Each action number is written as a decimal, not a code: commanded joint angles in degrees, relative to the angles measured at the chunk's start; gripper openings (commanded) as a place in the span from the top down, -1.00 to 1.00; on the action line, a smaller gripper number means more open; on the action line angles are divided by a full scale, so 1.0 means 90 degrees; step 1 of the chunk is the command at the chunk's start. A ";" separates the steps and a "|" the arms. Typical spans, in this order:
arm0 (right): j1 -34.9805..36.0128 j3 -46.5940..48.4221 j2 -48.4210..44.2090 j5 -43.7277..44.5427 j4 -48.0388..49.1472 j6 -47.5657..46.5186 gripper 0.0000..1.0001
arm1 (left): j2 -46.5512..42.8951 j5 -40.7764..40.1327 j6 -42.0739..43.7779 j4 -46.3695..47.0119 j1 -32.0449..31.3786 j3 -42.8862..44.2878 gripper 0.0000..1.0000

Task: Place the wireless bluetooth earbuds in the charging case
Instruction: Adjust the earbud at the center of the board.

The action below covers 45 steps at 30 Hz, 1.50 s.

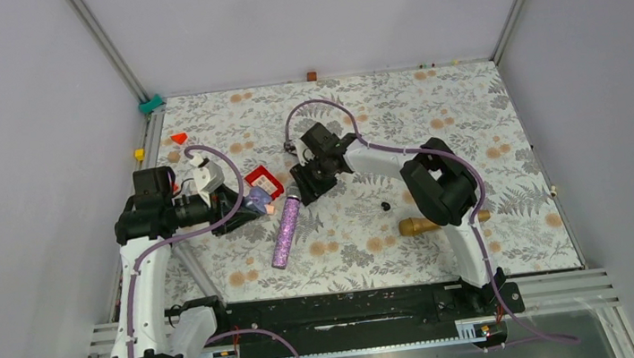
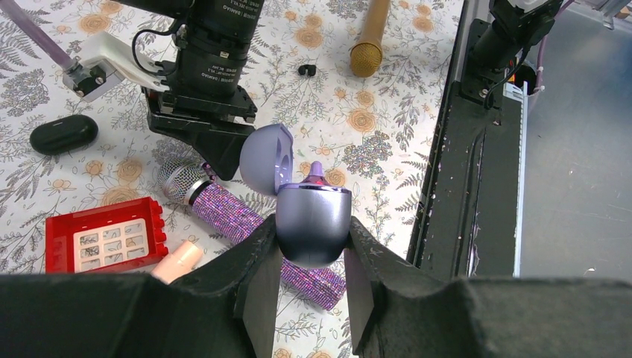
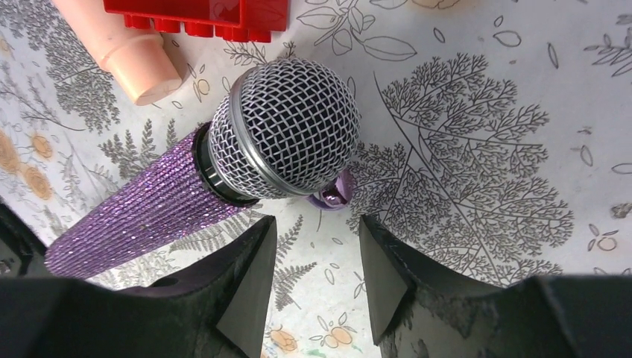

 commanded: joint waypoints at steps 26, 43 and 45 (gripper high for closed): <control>0.0333 0.0299 -0.0174 0.0796 0.0381 -0.1440 0.17 | -0.0111 0.0425 0.0216 0.0130 0.0162 -0.0109 1.00; 0.0423 0.0593 0.0161 0.0907 0.0218 -0.1348 0.30 | -0.0157 0.0457 0.0215 0.0134 0.0200 -0.0119 1.00; 0.0432 0.0668 0.0232 0.0947 0.0135 -0.1330 0.30 | -0.0167 0.0466 0.0215 0.0130 0.0205 -0.0119 1.00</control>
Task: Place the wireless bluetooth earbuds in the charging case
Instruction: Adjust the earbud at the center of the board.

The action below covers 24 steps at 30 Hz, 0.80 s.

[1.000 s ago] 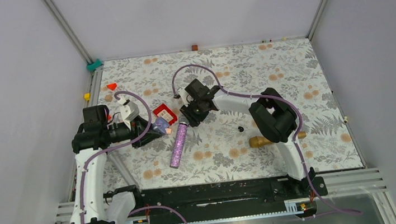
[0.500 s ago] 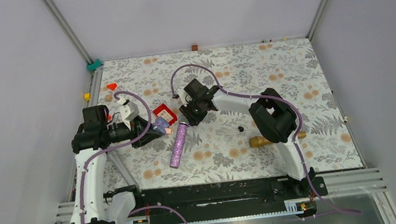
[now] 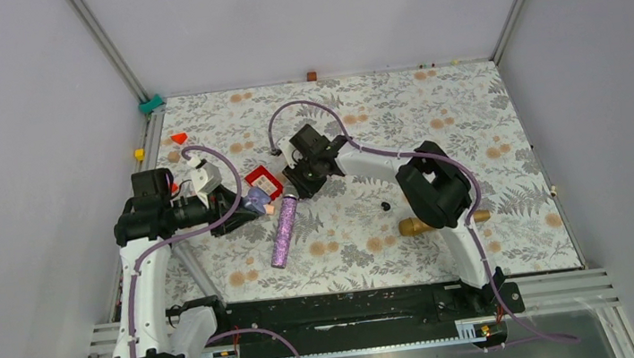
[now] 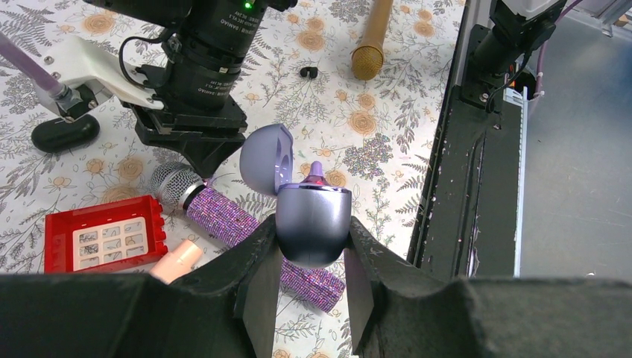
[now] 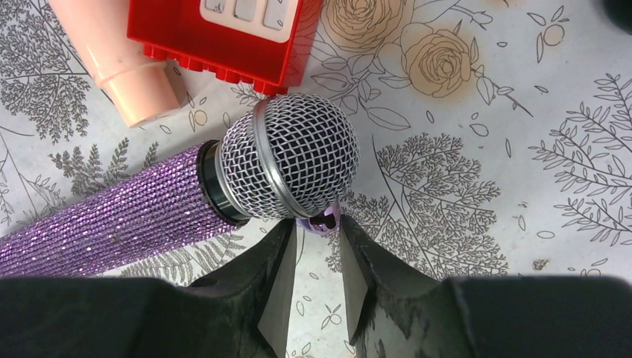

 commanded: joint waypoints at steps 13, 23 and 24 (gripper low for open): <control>0.0103 0.0303 0.0060 0.0290 -0.0116 0.0032 0.56 | -0.0056 0.0423 0.0622 -0.0313 0.0087 0.0084 1.00; 0.0101 -0.0600 -0.1054 0.0744 -0.0088 0.0066 0.59 | -0.0097 0.0445 0.0625 -0.0329 0.0116 0.0081 1.00; 0.0101 -0.0715 -0.1177 0.0838 -0.0095 0.0066 0.59 | -0.0104 0.0447 0.0629 -0.0332 0.0118 0.0081 1.00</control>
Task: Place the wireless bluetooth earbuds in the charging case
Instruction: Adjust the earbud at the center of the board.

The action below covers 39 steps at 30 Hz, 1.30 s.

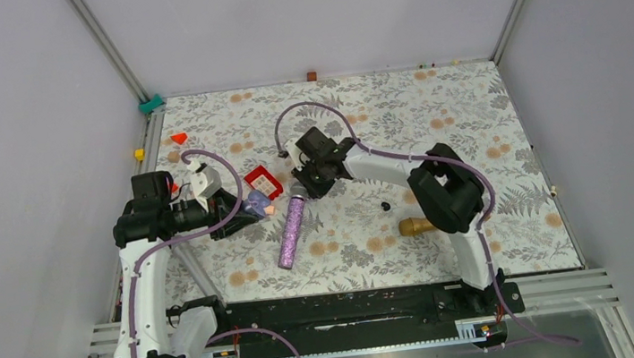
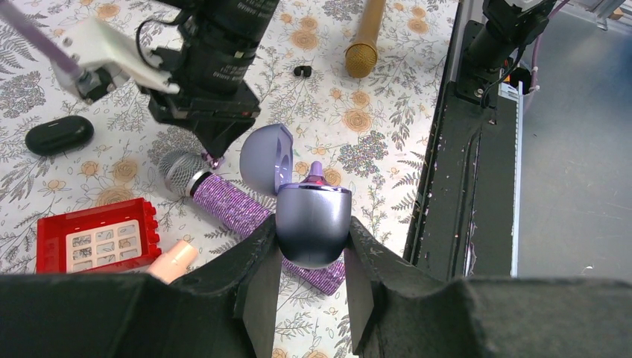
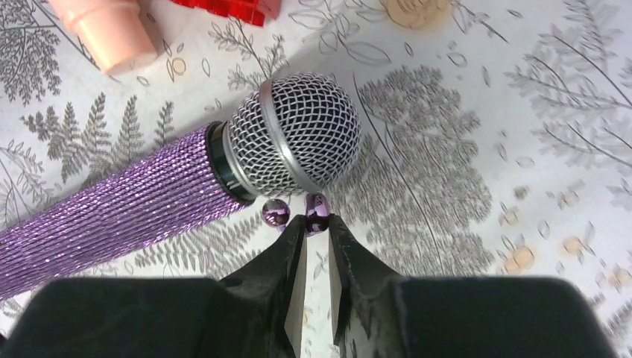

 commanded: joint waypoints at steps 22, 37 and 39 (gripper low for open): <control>-0.0823 -0.1645 -0.1016 0.1611 -0.0067 0.0971 0.62 | -0.0030 0.0482 0.0801 -0.0471 0.0128 0.0162 1.00; -0.0820 -0.1563 -0.1831 0.1289 -0.0129 -0.0756 0.03 | 0.0091 0.0512 0.0801 -0.0474 0.0138 0.0172 1.00; -0.0816 -0.1774 -0.2040 0.0825 -0.0022 -0.1454 0.03 | 0.0088 0.0520 0.0794 -0.0470 0.0135 0.0179 1.00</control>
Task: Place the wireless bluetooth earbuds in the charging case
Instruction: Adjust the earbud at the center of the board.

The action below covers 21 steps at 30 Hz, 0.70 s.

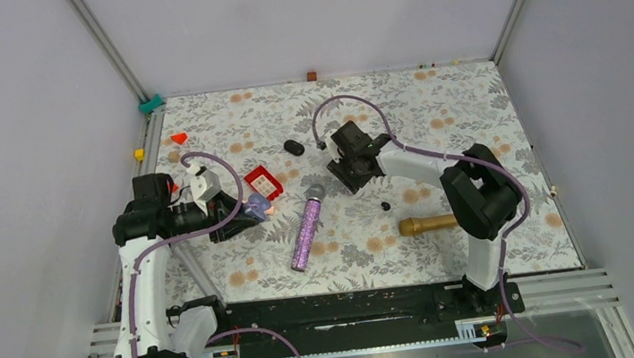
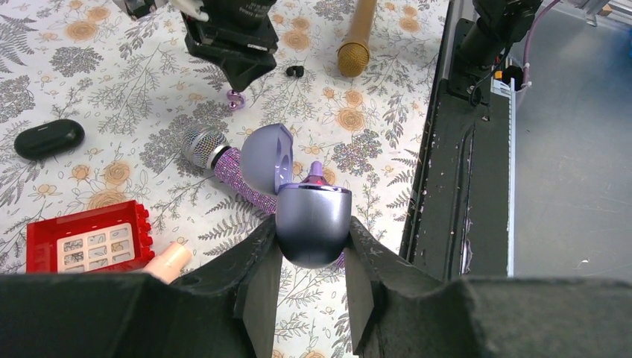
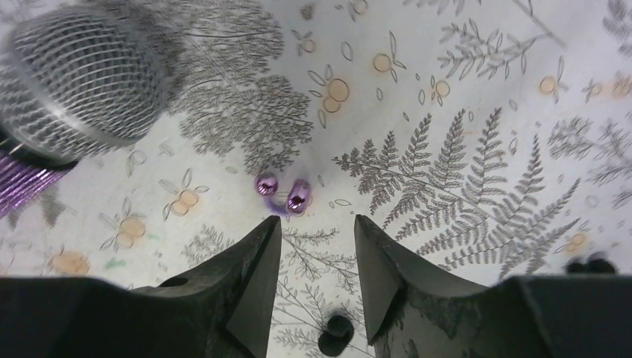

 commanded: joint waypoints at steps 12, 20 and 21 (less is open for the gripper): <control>0.0446 -0.1743 -0.1623 -0.1837 0.1243 -0.4592 0.05 | 0.0123 0.0325 0.0137 0.0017 0.0038 0.0208 1.00; 0.0427 -0.3531 -0.1876 -0.1692 0.3485 -0.7655 0.02 | 0.0118 0.0319 0.0166 0.0011 0.0044 0.0194 1.00; 0.0415 -0.3617 -0.1867 -0.1729 0.3638 -0.7746 0.05 | 0.0113 0.0323 0.0158 0.0014 0.0044 0.0202 1.00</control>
